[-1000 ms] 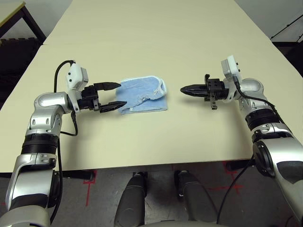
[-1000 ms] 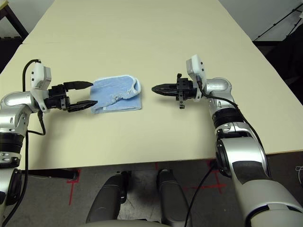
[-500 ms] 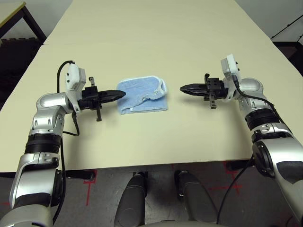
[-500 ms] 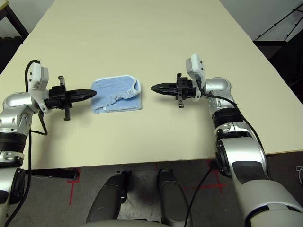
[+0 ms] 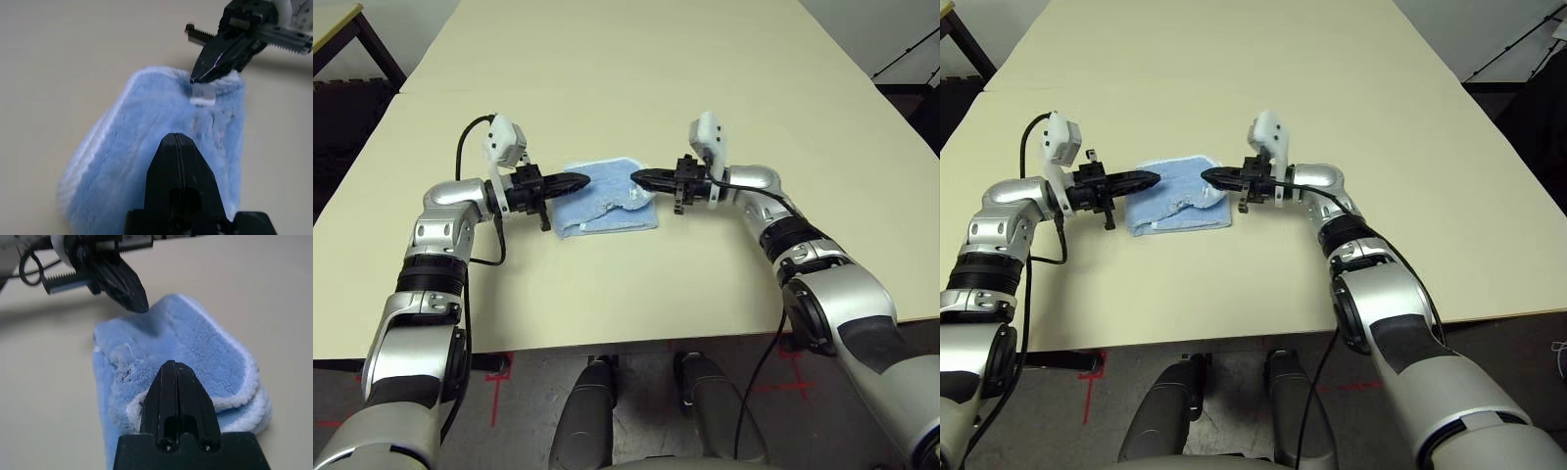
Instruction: Fold the towel and set it aside.
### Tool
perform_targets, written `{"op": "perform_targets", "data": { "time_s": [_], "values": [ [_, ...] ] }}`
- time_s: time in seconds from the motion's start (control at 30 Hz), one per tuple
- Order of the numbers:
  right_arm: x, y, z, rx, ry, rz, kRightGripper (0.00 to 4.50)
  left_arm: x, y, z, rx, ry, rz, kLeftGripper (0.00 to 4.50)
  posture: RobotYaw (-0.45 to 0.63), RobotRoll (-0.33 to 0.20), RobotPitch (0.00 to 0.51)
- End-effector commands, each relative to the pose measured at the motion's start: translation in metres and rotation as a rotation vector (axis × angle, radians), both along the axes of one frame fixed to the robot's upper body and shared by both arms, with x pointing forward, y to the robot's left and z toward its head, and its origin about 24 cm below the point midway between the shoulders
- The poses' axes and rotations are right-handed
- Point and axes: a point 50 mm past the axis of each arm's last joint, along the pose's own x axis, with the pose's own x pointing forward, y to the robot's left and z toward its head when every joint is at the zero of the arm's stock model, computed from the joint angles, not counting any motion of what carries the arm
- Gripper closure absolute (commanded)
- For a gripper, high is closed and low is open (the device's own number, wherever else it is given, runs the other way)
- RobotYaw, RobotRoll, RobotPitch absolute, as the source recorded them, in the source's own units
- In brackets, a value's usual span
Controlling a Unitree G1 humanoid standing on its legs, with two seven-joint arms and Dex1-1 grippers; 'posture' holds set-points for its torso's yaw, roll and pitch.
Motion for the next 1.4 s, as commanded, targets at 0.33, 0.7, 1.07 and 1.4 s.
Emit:
{"op": "perform_targets", "data": {
  "time_s": [0.33, 0.7, 1.07, 1.4],
  "values": [
    [-0.007, -0.02, -0.032, -0.245, 0.054, 0.031, 4.5, -0.004, 0.001, -0.024, 0.079, 0.058, -0.034, 4.47, 0.05, 0.0, 0.229],
    [-0.005, -0.016, -0.028, -0.237, 0.04, 0.013, 4.5, 0.005, -0.007, -0.04, 0.144, 0.121, -0.009, 4.47, 0.06, 0.0, 0.219],
    [-0.003, -0.029, -0.025, -0.265, 0.037, 0.008, 4.5, 0.004, 0.019, -0.034, 0.292, 0.128, 0.055, 4.47, 0.05, 0.0, 0.21],
    [0.001, -0.025, 0.011, 0.016, 0.008, 0.026, 4.5, 0.011, -0.003, 0.012, 0.004, -0.007, 0.004, 4.47, 0.06, 0.0, 0.21]
  ]
}}
